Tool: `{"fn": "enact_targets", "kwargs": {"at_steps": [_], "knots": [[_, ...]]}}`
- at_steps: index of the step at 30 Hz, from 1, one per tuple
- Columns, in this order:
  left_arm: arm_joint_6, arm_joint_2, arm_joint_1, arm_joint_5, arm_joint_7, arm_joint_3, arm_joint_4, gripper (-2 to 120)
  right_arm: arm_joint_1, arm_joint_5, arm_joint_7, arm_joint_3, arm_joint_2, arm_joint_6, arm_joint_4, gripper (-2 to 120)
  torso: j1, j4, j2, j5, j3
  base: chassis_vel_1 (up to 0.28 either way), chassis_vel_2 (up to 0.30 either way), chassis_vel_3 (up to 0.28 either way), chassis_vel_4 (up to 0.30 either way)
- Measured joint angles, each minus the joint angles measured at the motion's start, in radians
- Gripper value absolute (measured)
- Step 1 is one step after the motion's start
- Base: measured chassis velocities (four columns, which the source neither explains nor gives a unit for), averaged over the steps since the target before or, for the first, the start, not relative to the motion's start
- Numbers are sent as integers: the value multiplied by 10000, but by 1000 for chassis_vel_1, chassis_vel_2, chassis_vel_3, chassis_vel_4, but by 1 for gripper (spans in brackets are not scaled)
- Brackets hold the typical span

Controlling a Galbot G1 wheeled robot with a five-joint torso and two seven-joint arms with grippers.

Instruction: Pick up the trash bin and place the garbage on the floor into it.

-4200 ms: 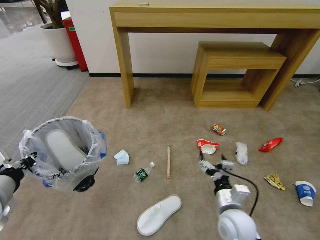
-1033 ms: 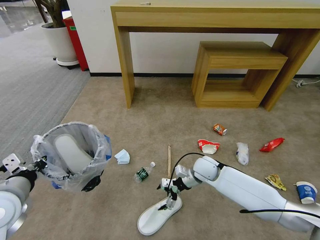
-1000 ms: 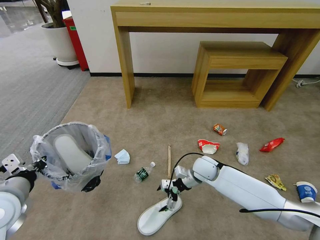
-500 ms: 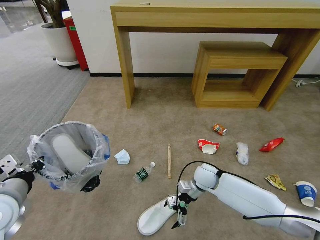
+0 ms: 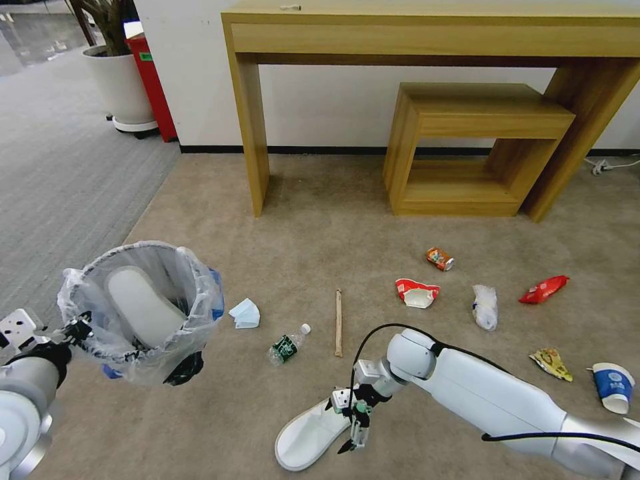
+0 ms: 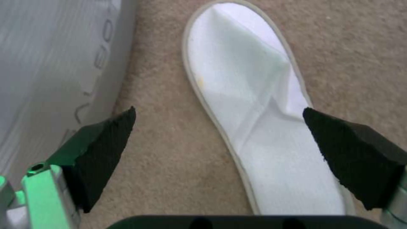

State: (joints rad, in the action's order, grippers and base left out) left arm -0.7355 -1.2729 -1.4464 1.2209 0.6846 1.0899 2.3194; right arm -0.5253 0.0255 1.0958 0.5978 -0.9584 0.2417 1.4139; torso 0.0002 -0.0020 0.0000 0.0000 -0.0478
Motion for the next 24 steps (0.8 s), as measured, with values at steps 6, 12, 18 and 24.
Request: {"fn": "enact_targets", "kwargs": {"at_steps": [6, 12, 18, 24], "knots": [[0, -2, 8, -9, 0, 1, -18, 1, 39, -87, -24, -94, -223, -300, -447, 100, 0, 0, 0, 1, 0, 0, 0, 0, 0], [0, 47, 8, -11, 0, 8, -29, 1, 36, -189, -69, -260, -511, -554, -844, 100, 0, 0, 0, 0, 0, 0, 0, 0, 0], [0, 55, -16, -54, -8, -15, -48, 1, 103, -192, -70, -438, -728, -841, -1255, 100, 0, 1, 0, -1, 0, 0, 0, 0, 0], [0, 71, -25, -90, -10, -36, -32, 1, 188, -165, 342, -545, -1073, -1749, -1781, 100, 0, 0, 0, -1, 0, 0, 0, 0, 0]]}}
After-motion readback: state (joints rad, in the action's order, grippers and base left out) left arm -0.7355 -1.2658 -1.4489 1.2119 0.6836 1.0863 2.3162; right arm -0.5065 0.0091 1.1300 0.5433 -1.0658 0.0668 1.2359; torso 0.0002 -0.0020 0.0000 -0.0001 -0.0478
